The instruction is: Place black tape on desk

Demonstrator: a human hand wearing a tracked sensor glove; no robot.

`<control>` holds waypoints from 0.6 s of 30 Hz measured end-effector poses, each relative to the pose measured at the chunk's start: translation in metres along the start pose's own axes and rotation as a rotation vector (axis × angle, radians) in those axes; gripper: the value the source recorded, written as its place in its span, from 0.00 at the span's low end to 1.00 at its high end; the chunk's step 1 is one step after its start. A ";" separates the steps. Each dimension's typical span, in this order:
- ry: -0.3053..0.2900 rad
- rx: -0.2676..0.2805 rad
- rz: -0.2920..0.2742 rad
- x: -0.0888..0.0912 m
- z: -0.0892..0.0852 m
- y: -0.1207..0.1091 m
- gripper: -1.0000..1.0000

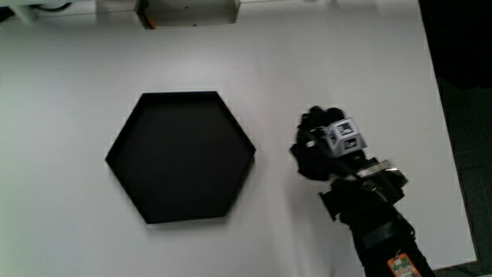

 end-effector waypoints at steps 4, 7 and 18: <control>-0.007 -0.117 -0.054 0.012 -0.029 0.015 0.50; -0.033 -0.194 -0.108 0.018 -0.051 0.023 0.50; -0.081 -0.277 -0.219 0.048 -0.084 0.012 0.50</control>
